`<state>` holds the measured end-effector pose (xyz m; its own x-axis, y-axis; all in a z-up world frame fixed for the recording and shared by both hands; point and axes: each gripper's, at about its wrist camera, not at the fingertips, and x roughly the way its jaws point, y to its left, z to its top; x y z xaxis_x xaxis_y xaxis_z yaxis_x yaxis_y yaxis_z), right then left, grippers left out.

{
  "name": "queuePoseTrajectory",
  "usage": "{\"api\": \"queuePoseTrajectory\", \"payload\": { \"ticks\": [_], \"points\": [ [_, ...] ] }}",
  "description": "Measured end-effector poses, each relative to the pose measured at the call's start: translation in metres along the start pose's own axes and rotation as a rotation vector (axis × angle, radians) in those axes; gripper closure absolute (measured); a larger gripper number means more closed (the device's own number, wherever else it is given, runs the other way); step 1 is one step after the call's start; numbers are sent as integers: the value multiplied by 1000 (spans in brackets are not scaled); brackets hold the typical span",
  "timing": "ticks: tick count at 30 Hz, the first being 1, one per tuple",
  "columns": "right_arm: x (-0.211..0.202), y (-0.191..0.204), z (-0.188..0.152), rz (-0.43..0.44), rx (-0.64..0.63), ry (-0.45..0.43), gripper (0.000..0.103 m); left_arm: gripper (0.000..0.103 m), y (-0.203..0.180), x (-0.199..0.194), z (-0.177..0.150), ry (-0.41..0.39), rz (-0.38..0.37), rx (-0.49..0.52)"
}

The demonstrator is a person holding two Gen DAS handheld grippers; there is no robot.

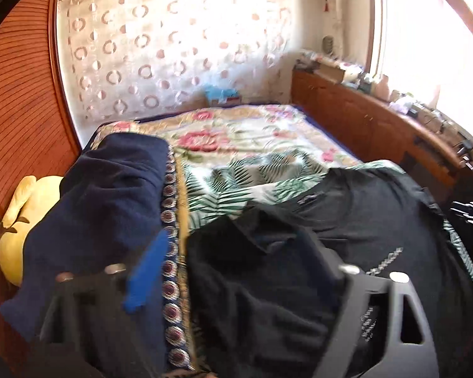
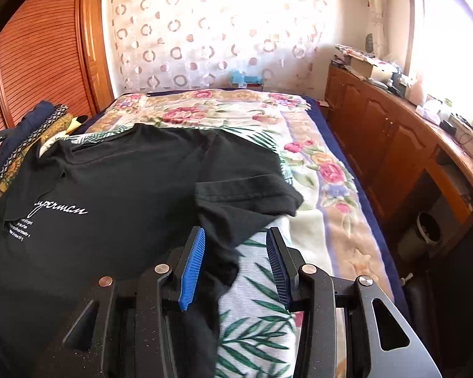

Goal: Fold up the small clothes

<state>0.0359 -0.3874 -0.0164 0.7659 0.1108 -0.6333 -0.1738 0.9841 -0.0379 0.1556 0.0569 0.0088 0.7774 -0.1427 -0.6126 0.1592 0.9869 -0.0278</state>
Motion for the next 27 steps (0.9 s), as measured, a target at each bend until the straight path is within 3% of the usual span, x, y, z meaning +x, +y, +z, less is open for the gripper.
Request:
{"api": "queuePoseTrajectory", "payload": {
  "ticks": [9, 17, 22, 25, 27],
  "points": [
    [9, 10, 6, 16, 43, 10, 61, 17, -42, -13, -36, 25, -55, 53],
    [45, 43, 29, 83, 21, 44, 61, 17, -66, 3, -76, 120, -100, 54],
    [77, 53, 36, 53, -16, 105, 61, 17, -67, 16, -87, 175, -92, 42],
    [89, 49, 41, 8, -25, 130, 93, 17, -65, 20, -91, 185, -91, 40],
    [85, 42, 44, 26, -6, 106, 97, 17, -66, 22, -94, 194, -86, 39]
  ]
}}
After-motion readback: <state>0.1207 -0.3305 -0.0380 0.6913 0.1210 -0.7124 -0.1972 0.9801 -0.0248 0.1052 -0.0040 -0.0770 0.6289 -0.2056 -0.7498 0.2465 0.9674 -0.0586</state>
